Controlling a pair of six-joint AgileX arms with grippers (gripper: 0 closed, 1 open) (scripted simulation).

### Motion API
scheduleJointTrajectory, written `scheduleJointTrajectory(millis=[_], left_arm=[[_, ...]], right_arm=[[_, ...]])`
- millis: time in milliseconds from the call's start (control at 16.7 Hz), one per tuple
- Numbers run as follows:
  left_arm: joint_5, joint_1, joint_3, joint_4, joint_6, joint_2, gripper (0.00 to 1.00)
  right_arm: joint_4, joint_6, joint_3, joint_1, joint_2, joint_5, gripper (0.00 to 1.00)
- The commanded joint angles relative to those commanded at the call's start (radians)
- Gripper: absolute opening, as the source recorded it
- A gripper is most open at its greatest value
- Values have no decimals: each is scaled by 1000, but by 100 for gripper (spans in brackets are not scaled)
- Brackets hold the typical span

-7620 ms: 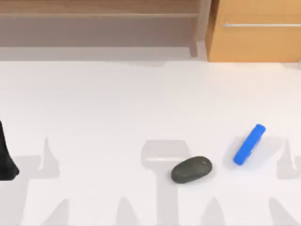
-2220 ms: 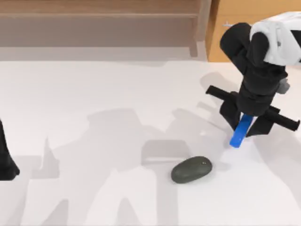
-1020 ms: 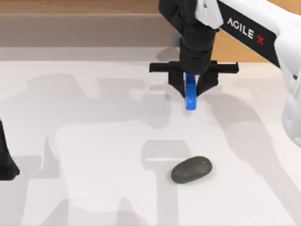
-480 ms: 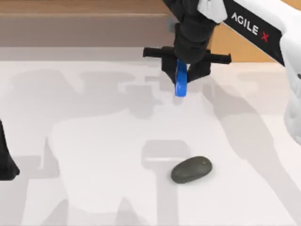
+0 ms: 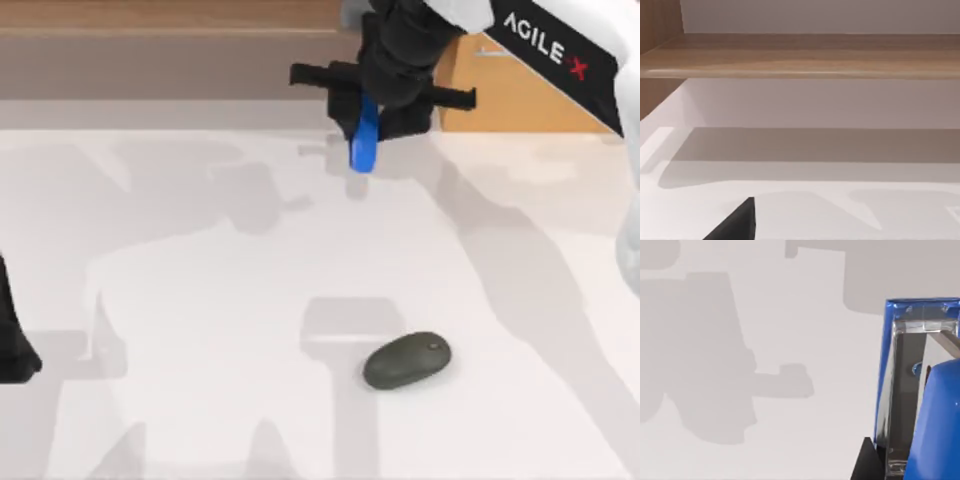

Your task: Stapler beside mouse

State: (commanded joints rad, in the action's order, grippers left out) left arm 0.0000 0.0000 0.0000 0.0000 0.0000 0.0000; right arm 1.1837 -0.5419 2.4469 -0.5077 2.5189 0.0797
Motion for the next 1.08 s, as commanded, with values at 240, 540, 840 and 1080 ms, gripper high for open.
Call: scheduleJointTrajectory(millis=[240, 540, 840, 1080], left_arm=[[0, 0, 0, 0, 0, 0, 100], [0, 0, 0, 0, 0, 0, 100], [0, 0, 0, 0, 0, 0, 100], [0, 0, 0, 0, 0, 0, 100]], right_arm=[[25, -7, -55, -6, 1, -32, 0], [89, -16, -140, -8, 34, -87, 0], [102, -18, -160, -9, 50, -96, 0], [102, -18, -160, -9, 50, -96, 23]])
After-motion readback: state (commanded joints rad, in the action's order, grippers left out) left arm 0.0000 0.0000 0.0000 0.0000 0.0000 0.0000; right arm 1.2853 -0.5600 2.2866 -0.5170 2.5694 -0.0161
